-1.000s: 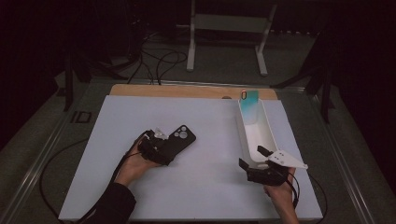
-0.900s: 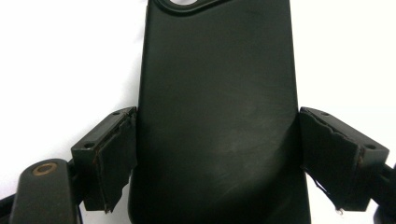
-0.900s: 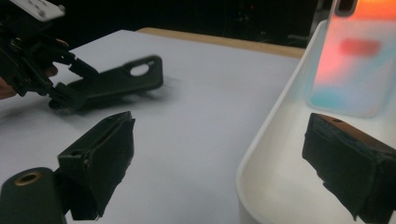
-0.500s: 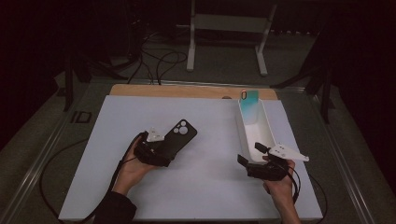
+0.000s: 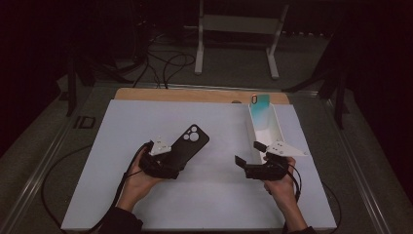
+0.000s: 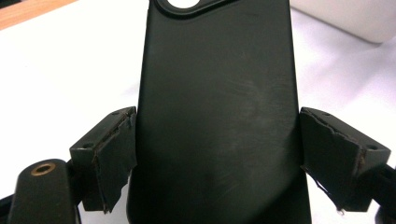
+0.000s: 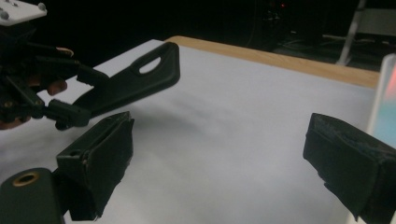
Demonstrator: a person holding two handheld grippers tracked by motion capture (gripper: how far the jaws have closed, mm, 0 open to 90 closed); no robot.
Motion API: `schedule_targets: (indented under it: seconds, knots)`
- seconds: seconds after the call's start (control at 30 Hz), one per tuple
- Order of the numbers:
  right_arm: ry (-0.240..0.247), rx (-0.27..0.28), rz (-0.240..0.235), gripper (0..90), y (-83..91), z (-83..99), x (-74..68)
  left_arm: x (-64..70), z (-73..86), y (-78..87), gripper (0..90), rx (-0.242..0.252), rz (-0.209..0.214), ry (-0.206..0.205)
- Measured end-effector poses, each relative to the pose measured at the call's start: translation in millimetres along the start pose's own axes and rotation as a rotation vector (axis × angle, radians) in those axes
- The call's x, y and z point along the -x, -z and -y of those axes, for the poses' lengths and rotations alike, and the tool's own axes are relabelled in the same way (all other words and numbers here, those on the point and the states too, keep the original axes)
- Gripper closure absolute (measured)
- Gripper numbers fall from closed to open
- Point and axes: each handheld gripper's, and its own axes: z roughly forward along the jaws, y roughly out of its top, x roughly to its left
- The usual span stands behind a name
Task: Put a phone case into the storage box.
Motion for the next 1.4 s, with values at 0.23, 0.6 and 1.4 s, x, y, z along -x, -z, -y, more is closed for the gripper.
schedule_targets:
  seconds: [0.23,0.6,1.4]
  knots:
    - [-0.019,-0.015,-0.035,8.6,-17.2,-7.1,-2.4,1.1,0.1,7.2,15.4,0.027,0.0,-0.006]
    - [-0.05,-0.041,-0.085,8.6,-35.1,-21.5,-6.6,9.9,1.5,10.1,15.3,0.052,0.01,-0.029]
    - [-0.092,-0.103,-0.196,13.7,-66.8,-27.4,-28.9,37.9,-12.9,10.3,15.1,0.122,0.068,-0.081]
